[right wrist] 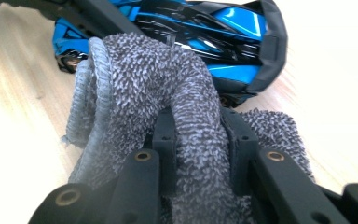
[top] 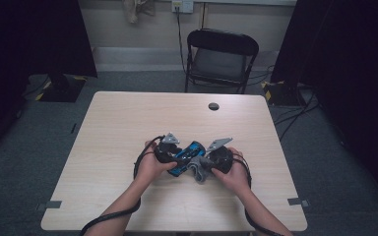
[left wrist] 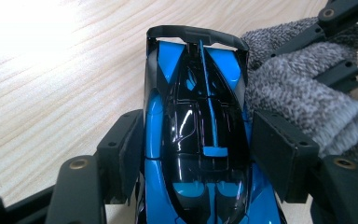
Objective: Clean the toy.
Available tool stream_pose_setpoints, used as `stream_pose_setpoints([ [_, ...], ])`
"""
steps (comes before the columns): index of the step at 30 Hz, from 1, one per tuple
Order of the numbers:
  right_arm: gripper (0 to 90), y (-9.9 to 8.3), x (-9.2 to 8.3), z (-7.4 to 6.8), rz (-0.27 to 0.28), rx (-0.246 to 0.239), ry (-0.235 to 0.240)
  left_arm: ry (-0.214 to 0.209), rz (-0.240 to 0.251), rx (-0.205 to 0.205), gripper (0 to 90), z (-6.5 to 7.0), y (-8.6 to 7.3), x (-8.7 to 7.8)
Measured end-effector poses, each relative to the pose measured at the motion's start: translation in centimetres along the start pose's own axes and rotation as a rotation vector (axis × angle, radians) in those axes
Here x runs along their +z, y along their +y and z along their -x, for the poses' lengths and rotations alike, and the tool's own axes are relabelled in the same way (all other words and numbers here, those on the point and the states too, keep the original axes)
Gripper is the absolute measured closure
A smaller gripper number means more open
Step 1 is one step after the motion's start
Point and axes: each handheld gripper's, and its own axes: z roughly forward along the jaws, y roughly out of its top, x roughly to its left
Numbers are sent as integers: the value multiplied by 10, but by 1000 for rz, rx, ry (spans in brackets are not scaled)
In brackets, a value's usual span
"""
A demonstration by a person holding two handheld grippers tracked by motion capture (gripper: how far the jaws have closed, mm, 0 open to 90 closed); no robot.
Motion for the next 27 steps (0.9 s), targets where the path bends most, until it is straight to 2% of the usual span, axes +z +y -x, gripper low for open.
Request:
stream_pose_setpoints([
  [11, 711, -3, -3, 10, 6, 32, -33, -1, -1, 3, 359, 0, 0, -1],
  [21, 715, -8, -9, 20, 4, 58, -86, -2, -12, 4, 360, 0, 1, -1],
  [27, 718, -16, -22, 24, 16, 54, -56, -6, -10, -2, 361, -1, 1, -1],
])
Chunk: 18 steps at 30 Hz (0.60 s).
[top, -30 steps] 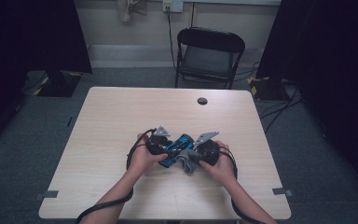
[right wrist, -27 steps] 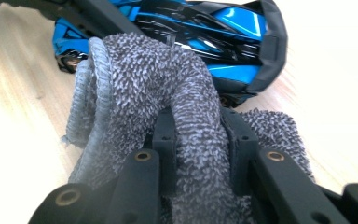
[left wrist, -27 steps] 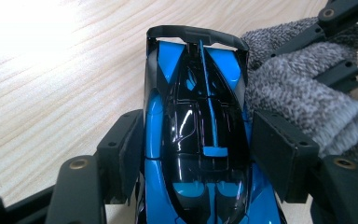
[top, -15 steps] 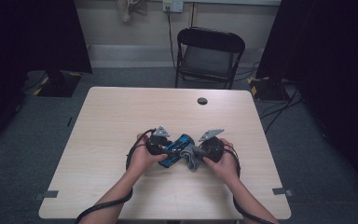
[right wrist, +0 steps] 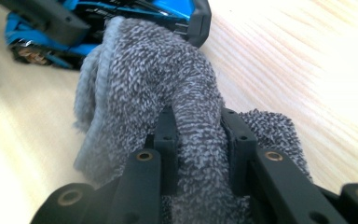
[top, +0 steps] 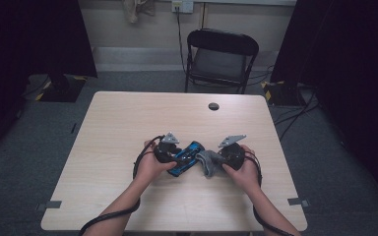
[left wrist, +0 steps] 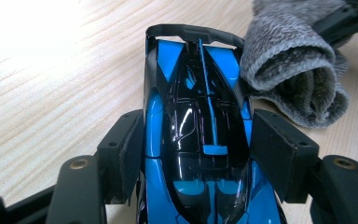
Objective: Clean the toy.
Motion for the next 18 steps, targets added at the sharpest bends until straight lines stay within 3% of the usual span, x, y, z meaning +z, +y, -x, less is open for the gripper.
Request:
stream_pose_setpoints([
  [5, 718, -6, -12, -9, 6, -33, 40, 5, -6, -4, 362, 0, 1, 0],
  [10, 718, -8, -17, -28, 10, -73, 89, 7, -5, -7, 363, 1, 1, 0],
  [18, 717, 8, -11, -60, 20, -144, 166, 8, -4, -12, 363, 1, 1, 1],
])
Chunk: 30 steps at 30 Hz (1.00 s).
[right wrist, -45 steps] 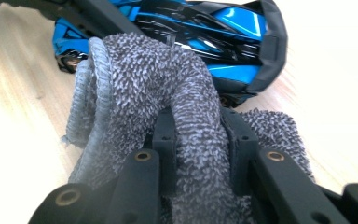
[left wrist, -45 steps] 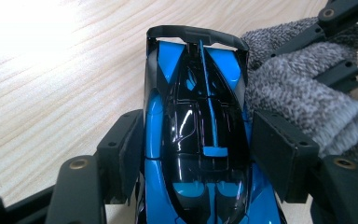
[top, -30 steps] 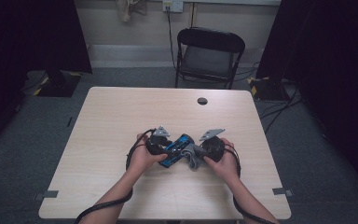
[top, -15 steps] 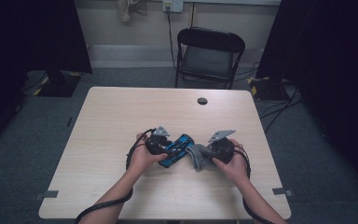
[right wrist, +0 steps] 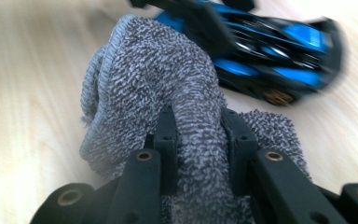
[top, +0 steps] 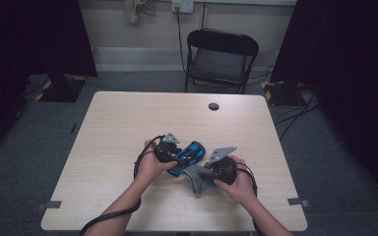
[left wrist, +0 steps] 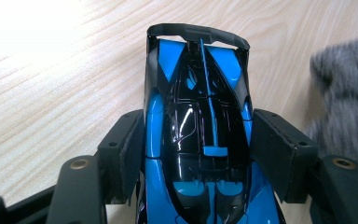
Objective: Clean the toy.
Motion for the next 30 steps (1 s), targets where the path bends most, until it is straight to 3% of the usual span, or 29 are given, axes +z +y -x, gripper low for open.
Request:
stream_pose_setpoints([
  [3, 716, 6, 12, -8, -11, -20, 21, -4, 2, -1, 363, 0, -1, 0],
  [6, 714, 9, 23, -12, -24, -39, 10, -2, 4, -3, 363, 0, -1, 0],
  [10, 713, 11, 35, -11, -33, -28, 5, -1, 0, -1, 363, 0, -1, -1],
  [30, 713, 14, 41, 3, -20, 10, -24, 0, 3, -4, 363, 0, -3, -3],
])
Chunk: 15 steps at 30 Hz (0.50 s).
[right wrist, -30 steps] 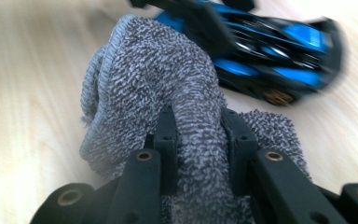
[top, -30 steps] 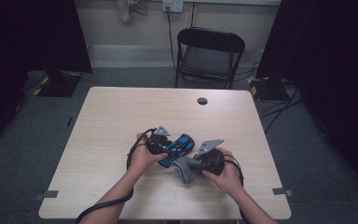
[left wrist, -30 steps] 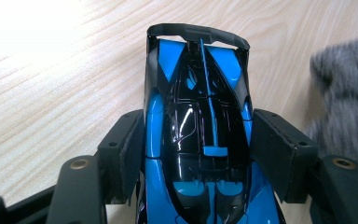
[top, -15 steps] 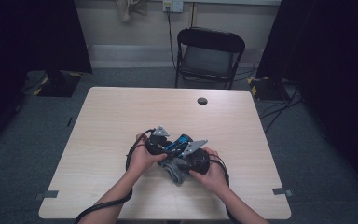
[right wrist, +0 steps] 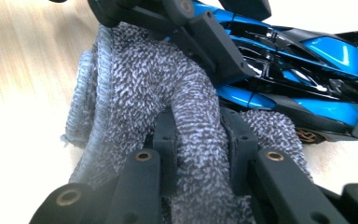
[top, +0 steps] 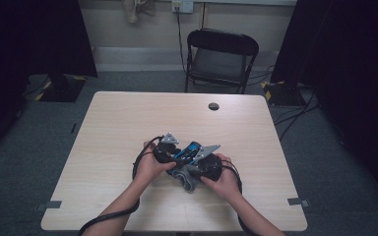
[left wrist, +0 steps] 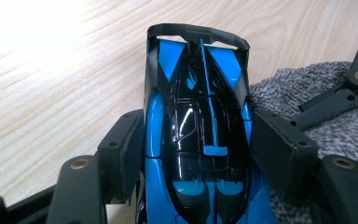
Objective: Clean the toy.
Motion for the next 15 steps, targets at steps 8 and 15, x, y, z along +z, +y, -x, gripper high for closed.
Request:
stream_pose_setpoints([
  [8, 712, -3, -4, 8, -4, 12, -22, -1, 0, -1, 364, 0, -1, -1],
  [15, 711, -5, -6, 14, -9, 26, -33, -1, -2, 0, 364, 0, -1, -2],
])
